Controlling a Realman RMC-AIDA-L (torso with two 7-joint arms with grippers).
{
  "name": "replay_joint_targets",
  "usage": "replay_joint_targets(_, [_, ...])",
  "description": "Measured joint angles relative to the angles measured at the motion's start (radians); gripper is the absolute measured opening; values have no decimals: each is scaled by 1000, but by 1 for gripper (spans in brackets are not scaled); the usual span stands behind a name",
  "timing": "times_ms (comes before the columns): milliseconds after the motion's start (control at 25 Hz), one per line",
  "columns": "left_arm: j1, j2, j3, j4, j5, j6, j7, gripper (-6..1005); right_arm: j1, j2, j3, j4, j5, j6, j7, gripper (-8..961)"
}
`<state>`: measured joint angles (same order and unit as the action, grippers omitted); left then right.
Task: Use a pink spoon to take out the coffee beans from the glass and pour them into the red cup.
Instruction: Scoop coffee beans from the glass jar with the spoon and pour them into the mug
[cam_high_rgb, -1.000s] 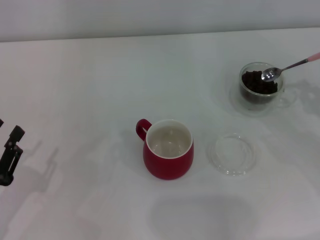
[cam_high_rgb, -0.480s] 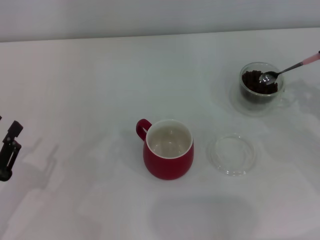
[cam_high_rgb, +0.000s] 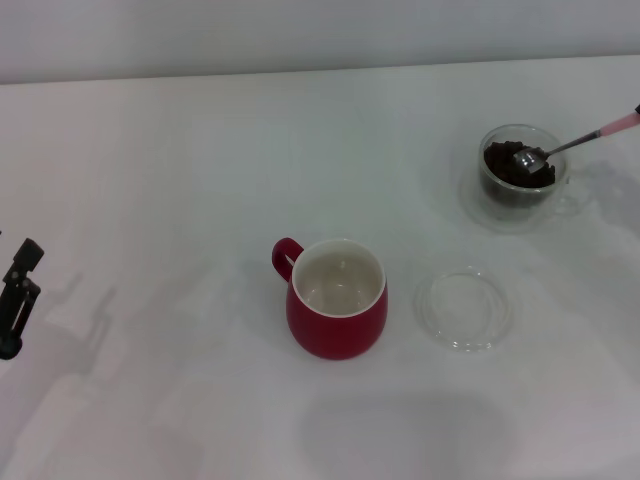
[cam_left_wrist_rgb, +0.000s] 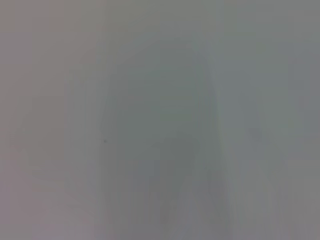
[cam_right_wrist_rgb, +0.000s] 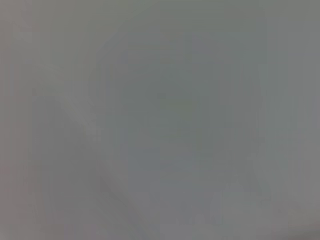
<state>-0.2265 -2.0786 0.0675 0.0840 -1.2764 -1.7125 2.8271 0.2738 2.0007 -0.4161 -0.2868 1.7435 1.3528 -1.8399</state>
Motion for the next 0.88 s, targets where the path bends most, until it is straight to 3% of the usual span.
replay_joint_targets(480, [-8, 0, 0, 3, -2, 6, 0, 417, 4, -1, -9, 0, -1, -108, 262, 169])
replay_joint_targets(880, [-10, 0, 0, 13, -1, 19, 0, 418, 22, -1, -11, -5, -3, -119, 350, 172])
